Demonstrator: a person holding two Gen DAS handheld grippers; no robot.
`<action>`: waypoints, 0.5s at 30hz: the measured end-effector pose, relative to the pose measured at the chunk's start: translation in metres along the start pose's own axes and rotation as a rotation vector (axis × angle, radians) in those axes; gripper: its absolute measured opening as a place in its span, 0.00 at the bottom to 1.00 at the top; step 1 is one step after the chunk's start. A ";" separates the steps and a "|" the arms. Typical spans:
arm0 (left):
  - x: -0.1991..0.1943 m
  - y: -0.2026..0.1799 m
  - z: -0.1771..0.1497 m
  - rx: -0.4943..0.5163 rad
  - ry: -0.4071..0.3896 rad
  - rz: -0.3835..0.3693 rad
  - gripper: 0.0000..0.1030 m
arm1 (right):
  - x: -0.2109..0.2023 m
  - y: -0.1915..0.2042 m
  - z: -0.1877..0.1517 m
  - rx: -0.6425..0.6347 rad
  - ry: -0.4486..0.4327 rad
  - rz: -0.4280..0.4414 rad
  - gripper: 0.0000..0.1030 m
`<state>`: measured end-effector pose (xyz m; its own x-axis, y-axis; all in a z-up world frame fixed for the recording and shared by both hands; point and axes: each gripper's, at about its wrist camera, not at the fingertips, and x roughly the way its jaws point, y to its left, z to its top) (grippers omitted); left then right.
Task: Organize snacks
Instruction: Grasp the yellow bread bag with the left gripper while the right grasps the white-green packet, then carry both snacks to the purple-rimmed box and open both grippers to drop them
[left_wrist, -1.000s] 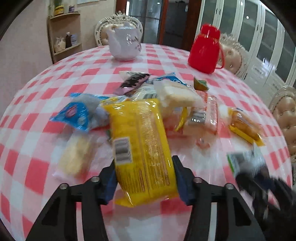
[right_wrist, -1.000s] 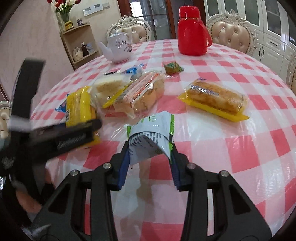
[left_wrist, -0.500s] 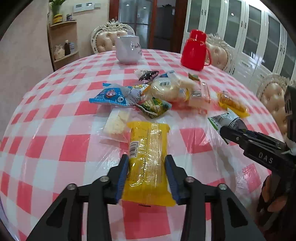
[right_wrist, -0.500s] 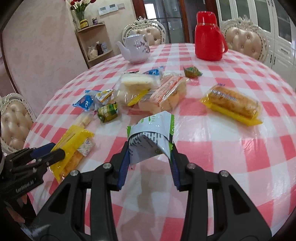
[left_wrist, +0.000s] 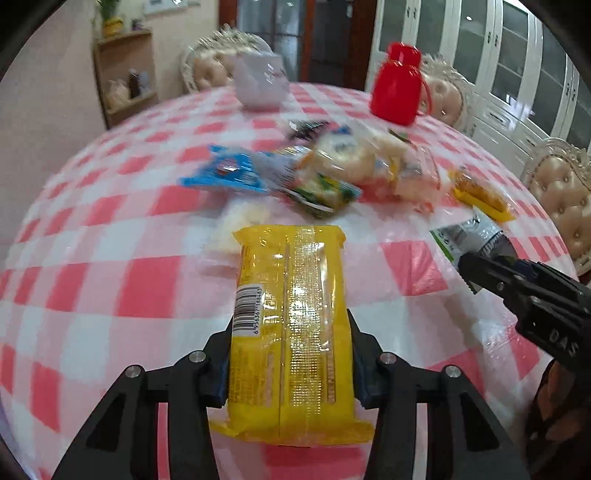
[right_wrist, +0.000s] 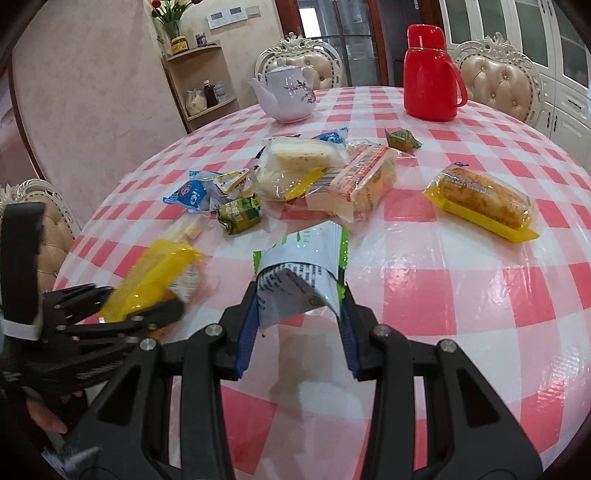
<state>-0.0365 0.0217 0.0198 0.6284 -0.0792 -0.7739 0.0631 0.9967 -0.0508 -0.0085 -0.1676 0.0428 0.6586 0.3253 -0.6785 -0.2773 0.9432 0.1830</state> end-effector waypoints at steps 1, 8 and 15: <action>-0.006 0.007 -0.004 -0.012 -0.008 0.007 0.47 | 0.001 0.002 0.000 -0.004 0.004 0.003 0.42; -0.034 0.045 -0.016 -0.074 -0.045 0.042 0.47 | 0.006 0.039 -0.008 -0.055 0.029 0.043 0.42; -0.057 0.081 -0.040 -0.146 -0.074 0.063 0.48 | 0.014 0.091 -0.019 -0.138 0.056 0.092 0.42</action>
<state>-0.0984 0.1078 0.0344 0.6834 -0.0121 -0.7300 -0.0883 0.9912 -0.0991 -0.0377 -0.0785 0.0367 0.5868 0.4019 -0.7029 -0.4304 0.8902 0.1497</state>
